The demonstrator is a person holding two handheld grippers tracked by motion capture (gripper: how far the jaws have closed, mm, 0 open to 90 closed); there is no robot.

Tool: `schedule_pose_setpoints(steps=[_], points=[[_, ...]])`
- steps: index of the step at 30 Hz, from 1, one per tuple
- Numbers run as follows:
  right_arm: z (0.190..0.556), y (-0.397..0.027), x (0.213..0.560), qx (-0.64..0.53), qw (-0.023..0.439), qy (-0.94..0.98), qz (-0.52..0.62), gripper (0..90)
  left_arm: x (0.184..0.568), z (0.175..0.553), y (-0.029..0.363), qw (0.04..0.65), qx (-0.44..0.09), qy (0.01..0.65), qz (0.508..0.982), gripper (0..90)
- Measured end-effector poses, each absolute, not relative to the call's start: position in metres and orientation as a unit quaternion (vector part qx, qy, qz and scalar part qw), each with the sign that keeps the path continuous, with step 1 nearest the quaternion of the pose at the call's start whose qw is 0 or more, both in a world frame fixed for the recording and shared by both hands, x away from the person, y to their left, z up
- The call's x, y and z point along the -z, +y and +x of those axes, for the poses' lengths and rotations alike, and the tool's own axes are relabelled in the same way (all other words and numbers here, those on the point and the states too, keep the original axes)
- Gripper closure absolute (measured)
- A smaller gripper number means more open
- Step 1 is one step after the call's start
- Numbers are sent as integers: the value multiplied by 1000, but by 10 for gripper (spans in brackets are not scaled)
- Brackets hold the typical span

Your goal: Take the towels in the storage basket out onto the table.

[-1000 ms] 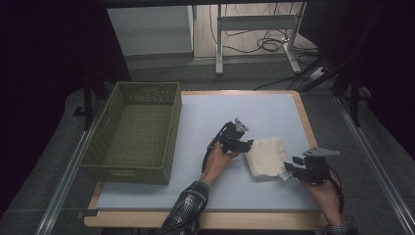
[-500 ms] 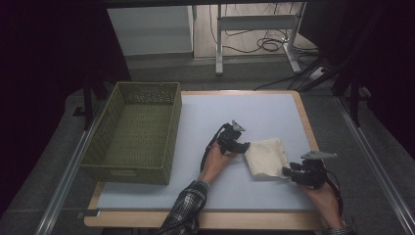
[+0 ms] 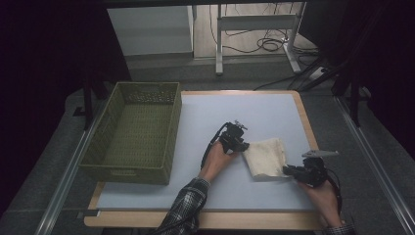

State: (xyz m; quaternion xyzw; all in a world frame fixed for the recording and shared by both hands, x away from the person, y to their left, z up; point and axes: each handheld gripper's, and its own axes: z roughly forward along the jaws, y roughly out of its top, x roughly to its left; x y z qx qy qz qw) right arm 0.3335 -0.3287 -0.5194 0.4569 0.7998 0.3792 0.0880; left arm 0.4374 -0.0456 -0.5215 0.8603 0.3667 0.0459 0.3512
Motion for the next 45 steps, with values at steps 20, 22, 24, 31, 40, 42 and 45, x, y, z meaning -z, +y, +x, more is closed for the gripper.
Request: schedule_pose_setpoints(steps=[20,22,24,31,40,42,45], points=[[329,-317,499,-413,85,803,422,829,476,435,-26,285,-57,324,900,836],[330,-312,497,-415,85,804,417,829,472,433,-23,280,-62,326,901,834],[330,-308,495,-417,86,805,413,828,467,431,-19,274,-68,326,902,833],[333,-289,483,-426,86,812,391,828,452,424,-3,259,-86,332,903,830],[336,-265,474,-431,81,820,369,828,438,419,20,239,-97,342,904,828],[337,-259,472,-432,81,822,362,828,435,417,26,239,-100,344,903,828],[338,-253,469,-435,78,822,358,828,430,415,34,236,-102,347,902,828]])
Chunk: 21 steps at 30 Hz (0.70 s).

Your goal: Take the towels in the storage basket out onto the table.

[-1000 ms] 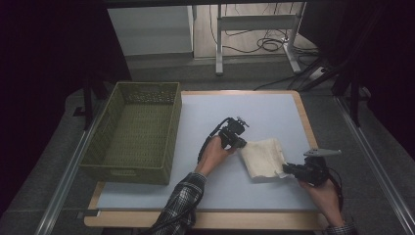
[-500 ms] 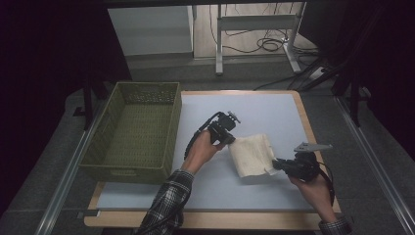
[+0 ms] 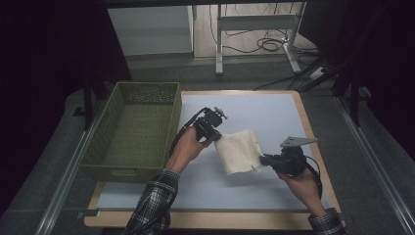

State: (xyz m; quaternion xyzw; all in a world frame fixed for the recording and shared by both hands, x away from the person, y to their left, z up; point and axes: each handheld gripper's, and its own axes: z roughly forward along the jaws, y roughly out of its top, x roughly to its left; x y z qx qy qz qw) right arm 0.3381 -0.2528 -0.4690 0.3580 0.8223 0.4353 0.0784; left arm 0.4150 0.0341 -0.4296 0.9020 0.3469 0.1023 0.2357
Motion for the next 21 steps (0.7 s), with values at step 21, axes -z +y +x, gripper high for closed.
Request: schedule_pose_setpoints(steps=[21], points=[[346,-194,449,-452,54,834,312,828,398,401,104,234,-102,378,890,828]])
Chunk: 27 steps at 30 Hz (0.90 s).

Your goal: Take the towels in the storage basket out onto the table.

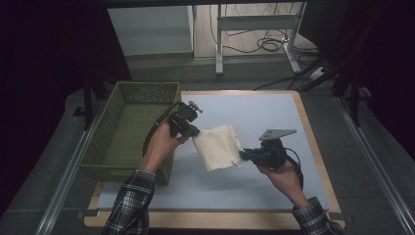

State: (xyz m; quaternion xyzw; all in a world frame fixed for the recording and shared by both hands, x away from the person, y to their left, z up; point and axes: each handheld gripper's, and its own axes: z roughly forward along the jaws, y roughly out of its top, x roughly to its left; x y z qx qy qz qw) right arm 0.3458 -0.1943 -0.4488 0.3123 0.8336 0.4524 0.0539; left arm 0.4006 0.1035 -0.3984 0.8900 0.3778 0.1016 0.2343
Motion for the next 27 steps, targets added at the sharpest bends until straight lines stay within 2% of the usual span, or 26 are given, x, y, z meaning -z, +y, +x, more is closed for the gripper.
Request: schedule_pose_setpoints(steps=[27], points=[[355,-121,412,-466,42,844,261,828,360,382,180,234,-135,420,866,828]])
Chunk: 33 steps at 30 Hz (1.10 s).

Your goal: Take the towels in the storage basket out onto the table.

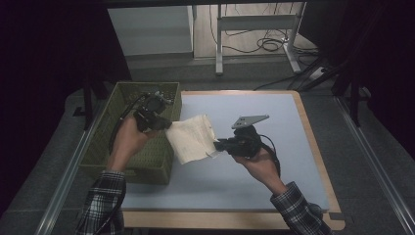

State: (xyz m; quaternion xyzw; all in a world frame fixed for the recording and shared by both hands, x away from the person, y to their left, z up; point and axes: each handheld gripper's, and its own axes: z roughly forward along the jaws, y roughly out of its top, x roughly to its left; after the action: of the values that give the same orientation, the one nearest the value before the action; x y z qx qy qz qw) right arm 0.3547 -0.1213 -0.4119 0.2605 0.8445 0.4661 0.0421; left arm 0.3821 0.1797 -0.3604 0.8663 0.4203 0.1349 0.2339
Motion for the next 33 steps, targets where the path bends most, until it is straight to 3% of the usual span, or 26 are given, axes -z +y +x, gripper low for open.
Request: schedule_pose_setpoints(steps=[17,33], points=[[357,-65,401,-480,31,845,236,827,343,376,231,221,-169,457,845,828],[355,17,420,-479,6,843,246,826,364,376,288,194,-186,508,819,831]])
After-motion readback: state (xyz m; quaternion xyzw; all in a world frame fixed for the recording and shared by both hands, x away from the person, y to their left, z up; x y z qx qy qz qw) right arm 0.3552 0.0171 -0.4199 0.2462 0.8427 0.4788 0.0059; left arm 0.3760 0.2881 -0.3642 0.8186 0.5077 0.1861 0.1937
